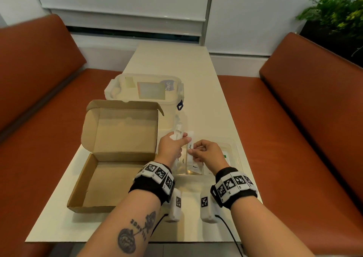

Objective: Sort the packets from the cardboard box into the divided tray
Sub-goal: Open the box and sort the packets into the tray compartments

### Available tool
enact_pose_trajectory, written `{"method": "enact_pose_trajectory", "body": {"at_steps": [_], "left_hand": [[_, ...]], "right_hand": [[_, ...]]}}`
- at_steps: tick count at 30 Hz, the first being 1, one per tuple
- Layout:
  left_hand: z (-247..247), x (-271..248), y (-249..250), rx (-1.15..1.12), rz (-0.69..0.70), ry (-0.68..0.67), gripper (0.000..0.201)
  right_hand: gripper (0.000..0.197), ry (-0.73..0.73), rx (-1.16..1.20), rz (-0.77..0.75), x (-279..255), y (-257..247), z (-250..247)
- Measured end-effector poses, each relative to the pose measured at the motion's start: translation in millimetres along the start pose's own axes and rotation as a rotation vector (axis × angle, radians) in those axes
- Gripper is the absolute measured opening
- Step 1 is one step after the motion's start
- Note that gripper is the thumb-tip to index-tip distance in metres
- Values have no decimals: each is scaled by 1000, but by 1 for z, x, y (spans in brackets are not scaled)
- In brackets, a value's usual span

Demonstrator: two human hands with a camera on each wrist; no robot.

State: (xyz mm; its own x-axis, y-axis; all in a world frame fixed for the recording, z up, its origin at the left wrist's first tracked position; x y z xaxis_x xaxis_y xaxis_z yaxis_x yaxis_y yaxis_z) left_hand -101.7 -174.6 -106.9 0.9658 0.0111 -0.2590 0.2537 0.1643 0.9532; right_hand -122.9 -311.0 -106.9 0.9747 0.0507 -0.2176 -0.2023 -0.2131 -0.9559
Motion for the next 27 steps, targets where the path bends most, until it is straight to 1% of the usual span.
{"method": "enact_pose_trajectory", "body": {"at_steps": [2, 4, 6, 8, 11, 13, 17, 19, 22, 24, 27], "left_hand": [[-4, 0, 1, -55, 3, 50, 7], [-8, 0, 3, -178, -23, 77, 12], [-13, 1, 6, -326, -64, 74, 20], [-14, 1, 9, -405, -79, 60, 23], [-14, 1, 13, -431, -70, 37, 25], [-14, 0, 14, -465, -76, 6, 22], [-17, -2, 16, -521, -110, -58, 16], [-18, -2, 17, -545, -125, -76, 15], [-17, -3, 19, -580, -131, -96, 13], [-16, -4, 20, -608, -129, -109, 13], [-17, -5, 20, -654, -132, -123, 18]], "right_hand": [[16, 79, -42, 26, 3, 1, -3], [13, 130, -106, 65, 5, 3, -6], [13, 128, -189, 86, 5, 4, -4], [14, 115, -224, 94, 4, 4, 2], [17, 86, -215, 88, 3, 2, 18], [21, 63, -263, 72, 4, 1, 28], [15, 14, -399, 51, 8, 4, 44], [13, 37, -494, 33, 10, 7, 48], [15, 48, -603, 5, 11, 9, 50], [18, 17, -667, -1, 13, 8, 49], [25, -26, -795, -17, 15, 10, 46]]}}
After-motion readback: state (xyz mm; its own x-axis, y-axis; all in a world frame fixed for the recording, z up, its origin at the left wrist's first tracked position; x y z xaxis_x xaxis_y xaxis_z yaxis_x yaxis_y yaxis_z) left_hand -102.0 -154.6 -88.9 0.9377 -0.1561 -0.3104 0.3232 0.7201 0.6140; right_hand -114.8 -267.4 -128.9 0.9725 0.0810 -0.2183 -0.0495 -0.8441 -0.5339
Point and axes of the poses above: each hand's wrist, its own x-axis towards the middle knuckle, its own z-axis out of the palm, y = z × x, the point moved 1 cm from there along x, towards the middle knuckle, and after that the axes turned 4 degrees about -y, right-handed, at the moved point
